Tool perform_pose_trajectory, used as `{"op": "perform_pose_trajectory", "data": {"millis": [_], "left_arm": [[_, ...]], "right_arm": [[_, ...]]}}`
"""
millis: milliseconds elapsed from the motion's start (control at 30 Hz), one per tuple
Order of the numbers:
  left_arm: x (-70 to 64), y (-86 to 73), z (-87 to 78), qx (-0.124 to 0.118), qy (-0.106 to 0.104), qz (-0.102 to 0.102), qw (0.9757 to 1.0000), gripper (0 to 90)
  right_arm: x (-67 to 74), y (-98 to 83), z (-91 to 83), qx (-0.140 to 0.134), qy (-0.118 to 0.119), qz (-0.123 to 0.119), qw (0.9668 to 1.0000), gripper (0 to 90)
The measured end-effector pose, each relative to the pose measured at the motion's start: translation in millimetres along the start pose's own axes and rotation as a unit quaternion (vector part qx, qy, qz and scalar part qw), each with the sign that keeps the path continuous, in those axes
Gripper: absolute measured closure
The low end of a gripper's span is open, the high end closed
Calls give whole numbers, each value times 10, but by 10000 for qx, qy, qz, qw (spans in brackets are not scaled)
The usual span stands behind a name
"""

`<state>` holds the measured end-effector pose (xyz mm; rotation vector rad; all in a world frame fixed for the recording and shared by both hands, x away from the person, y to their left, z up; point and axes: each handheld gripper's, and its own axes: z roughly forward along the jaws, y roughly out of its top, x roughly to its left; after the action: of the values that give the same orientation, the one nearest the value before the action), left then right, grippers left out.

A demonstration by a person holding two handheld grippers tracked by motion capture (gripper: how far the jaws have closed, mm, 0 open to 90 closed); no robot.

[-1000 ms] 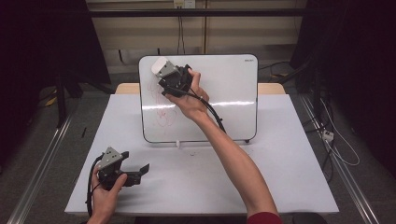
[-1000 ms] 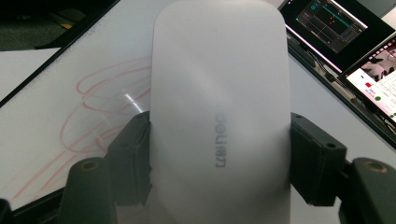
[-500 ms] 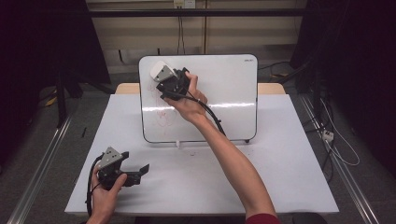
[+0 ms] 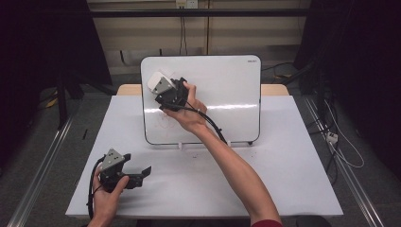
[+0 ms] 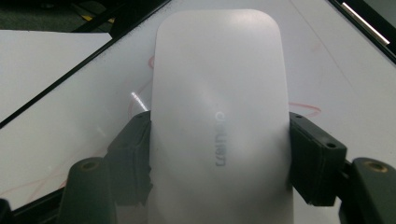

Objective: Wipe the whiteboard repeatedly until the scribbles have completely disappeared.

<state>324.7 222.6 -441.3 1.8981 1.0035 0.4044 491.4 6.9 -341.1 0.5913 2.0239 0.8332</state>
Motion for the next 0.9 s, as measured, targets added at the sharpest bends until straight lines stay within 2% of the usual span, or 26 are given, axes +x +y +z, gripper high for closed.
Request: {"op": "perform_pose_trajectory", "data": {"millis": [133,200,500,567,667,733,900], "left_arm": [[-5,2,5,10,-12,15,10000,55],[-4,-1,4,-1,-15,7,10000,55],[-2,-10,-12,-21,27,-4,10000,55],[-9,-16,5,59,-18,18,10000,55],[-39,-6,29,33,-23,56,10000,55],[-43,-1,30,72,-51,119,9999,55],[-42,-3,33,60,-5,83,9999,55]], "right_arm": [[-24,9,4,13,2,-32,10000,315],[-65,26,15,23,-4,28,10000,315],[-423,102,18,23,-324,336,9989,315],[-479,99,7,12,-362,425,9984,315],[-415,95,6,2,-509,403,9979,316],[-368,83,11,16,-465,396,9981,316],[-239,42,3,35,-349,222,9991,316]]}}
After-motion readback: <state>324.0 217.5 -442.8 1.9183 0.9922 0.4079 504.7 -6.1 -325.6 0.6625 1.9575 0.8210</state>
